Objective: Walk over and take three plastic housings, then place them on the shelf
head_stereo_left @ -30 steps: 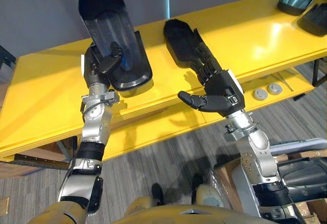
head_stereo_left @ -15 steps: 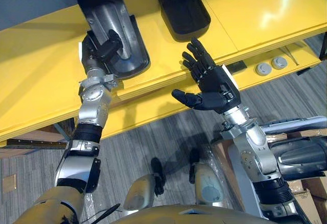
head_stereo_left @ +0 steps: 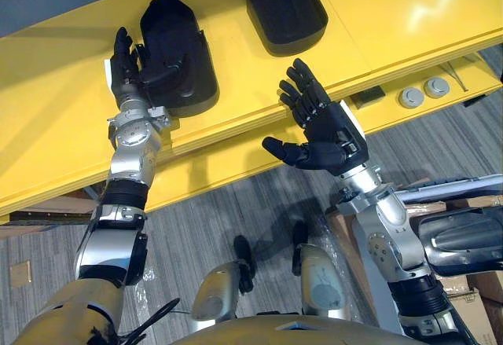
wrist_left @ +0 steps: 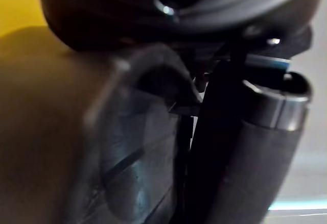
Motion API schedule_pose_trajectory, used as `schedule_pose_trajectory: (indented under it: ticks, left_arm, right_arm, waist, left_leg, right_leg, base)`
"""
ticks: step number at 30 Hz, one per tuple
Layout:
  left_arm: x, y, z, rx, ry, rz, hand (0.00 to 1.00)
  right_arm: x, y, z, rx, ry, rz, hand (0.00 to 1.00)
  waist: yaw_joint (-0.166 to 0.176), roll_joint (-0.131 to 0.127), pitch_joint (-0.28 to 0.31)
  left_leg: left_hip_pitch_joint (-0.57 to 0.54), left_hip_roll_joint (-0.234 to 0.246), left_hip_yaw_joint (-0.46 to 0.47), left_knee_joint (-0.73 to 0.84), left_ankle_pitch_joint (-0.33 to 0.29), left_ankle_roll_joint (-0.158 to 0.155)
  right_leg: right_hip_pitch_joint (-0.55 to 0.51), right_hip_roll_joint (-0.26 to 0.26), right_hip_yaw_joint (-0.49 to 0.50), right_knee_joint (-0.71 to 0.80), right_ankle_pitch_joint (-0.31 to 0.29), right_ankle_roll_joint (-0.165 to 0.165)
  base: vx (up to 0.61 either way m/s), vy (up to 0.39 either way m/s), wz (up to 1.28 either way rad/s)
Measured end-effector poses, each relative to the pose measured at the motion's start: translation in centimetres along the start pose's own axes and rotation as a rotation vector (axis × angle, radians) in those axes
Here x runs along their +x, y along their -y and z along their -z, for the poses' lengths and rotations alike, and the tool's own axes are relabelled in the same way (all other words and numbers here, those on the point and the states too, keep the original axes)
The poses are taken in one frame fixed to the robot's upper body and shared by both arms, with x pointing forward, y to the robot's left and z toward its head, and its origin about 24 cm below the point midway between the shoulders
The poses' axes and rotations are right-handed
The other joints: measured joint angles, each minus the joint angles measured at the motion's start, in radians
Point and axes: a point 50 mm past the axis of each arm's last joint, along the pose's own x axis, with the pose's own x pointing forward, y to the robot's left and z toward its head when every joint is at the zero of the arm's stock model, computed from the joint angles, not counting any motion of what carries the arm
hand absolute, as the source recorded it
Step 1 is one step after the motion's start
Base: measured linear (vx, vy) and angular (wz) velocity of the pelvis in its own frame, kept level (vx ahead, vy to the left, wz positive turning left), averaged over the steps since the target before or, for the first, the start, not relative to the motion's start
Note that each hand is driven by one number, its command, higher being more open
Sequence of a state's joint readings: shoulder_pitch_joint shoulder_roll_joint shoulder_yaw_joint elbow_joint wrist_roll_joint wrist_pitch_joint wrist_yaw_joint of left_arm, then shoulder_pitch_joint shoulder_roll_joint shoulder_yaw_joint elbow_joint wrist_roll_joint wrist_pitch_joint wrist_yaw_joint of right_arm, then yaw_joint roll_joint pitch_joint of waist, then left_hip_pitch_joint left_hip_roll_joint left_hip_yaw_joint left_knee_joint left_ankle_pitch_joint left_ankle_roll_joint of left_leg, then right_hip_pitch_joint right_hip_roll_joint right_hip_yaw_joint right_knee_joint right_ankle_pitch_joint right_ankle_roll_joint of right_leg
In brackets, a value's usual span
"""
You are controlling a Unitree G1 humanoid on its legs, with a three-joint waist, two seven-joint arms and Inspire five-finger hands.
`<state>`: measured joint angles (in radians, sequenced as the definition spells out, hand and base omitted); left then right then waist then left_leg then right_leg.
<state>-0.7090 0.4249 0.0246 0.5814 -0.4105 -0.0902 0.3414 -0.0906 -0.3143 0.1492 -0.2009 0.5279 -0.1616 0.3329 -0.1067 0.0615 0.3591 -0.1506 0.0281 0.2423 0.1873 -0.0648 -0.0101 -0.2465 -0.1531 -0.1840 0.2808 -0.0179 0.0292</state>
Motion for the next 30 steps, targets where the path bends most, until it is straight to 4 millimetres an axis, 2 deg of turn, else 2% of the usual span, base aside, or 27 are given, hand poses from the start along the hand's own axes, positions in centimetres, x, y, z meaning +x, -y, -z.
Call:
schedule_pose_trajectory:
  ticks: [6, 12, 15, 17, 21, 23, 25, 27, 28, 30]
  left_arm:
    - [0.1, -0.4, 0.3, 0.012, -0.016, -0.033, 1.0]
    - [0.0, -1.1, 1.2, 0.025, -0.056, -0.089, 1.0]
    - [0.1, -1.6, 1.0, -0.002, -0.047, -0.126, 1.0]
    - [0.3, -2.0, 0.1, -0.042, -0.007, -0.151, 1.0]
    - [0.2, -1.8, -4.2, -0.155, 0.2, -0.146, 1.0]
    - [-0.2, -1.6, -6.2, -0.198, 0.301, -0.113, 1.0]
    - [-1.5, -1.3, -8.8, -0.244, 0.447, -0.028, 1.0]
    - [-2.9, -1.8, -9.5, -0.25, 0.52, 0.014, 1.0]
    - [-4.4, -2.5, -9.8, -0.247, 0.577, 0.05, 1.0]
    - [-6.0, -3.4, -9.8, -0.234, 0.615, 0.079, 1.0]
  right_arm:
    - [-0.6, -0.3, 0.5, 0.027, -0.019, 0.016, 1.0]
    - [-1.6, -0.7, 1.3, 0.061, -0.047, 0.041, 1.0]
    - [-1.6, -0.9, 1.5, 0.083, -0.037, 0.052, 1.0]
    - [-1.5, -1.1, 1.5, 0.092, -0.023, 0.059, 1.0]
    - [-1.2, -1.3, 1.2, 0.087, 0.021, 0.09, 1.0]
    - [-1.1, -1.3, 1.2, 0.085, 0.021, 0.088, 1.0]
    - [-0.9, -1.2, 1.0, 0.045, 0.032, 0.086, 1.0]
    - [-1.0, -1.2, 0.9, -0.004, 0.026, 0.093, 1.0]
    - [-1.0, -1.0, 0.8, -0.061, 0.023, 0.115, 1.0]
    - [-1.1, -0.7, 0.7, -0.126, 0.018, 0.149, 1.0]
  waist:
    - [-0.002, 0.0, 0.0]
    - [-0.007, -0.002, -0.001]
    - [-0.007, -0.007, -0.005]
    - [-0.008, -0.011, -0.022]
    - [-0.002, -0.018, -0.041]
    - [0.011, -0.018, -0.083]
    - [0.022, -0.018, -0.104]
    - [0.022, -0.01, -0.139]
    - [0.024, -0.002, -0.168]
    - [0.03, 0.002, -0.175]
  left_leg:
    - [0.012, 0.0, 0.01, -0.012, -0.008, -0.009]
    - [0.076, 0.002, 0.032, -0.057, -0.008, -0.004]
    - [0.109, 0.004, 0.047, -0.085, -0.003, -0.007]
    - [0.108, 0.004, 0.053, -0.09, 0.01, -0.001]
    - [0.155, 0.0, 0.056, -0.103, 0.016, 0.001]
    - [0.164, -0.002, 0.055, -0.117, 0.016, 0.001]
    - [0.203, -0.004, 0.049, -0.131, 0.016, 0.001]
    - [0.211, -0.006, 0.038, -0.144, 0.016, 0.001]
    - [0.216, -0.007, 0.031, -0.153, 0.016, 0.001]
    - [0.233, -0.007, 0.023, -0.161, 0.016, 0.001]
  right_leg:
    - [0.005, 0.0, 0.008, 0.003, 0.0, 0.0]
    - [0.057, 0.008, 0.014, -0.03, 0.004, 0.005]
    - [0.091, 0.017, 0.014, -0.066, 0.012, 0.012]
    - [0.093, 0.018, 0.014, -0.077, 0.014, 0.013]
    - [0.158, 0.018, -0.006, -0.123, 0.016, 0.016]
    - [0.171, 0.02, -0.009, -0.143, 0.017, 0.017]
    - [0.221, 0.021, -0.02, -0.17, 0.017, 0.018]
    - [0.234, 0.021, -0.032, -0.183, 0.017, 0.018]
    - [0.243, 0.022, -0.037, -0.194, 0.018, 0.019]
    - [0.266, 0.023, -0.045, -0.204, 0.018, 0.02]
  base:
    - [0.0, 0.003, -0.04]
    - [0.02, 0.002, -0.07]
    - [0.05, 0.0, -0.04]
    - [0.09, 0.009, -0.01]
    - [0.11, 0.027, 0.11]
    - [0.11, 0.03, 0.07]
    - [0.1, 0.021, 0.09]
    - [0.08, 0.016, 0.14]
    - [0.08, 0.01, 0.15]
    - [0.05, 0.006, 0.14]
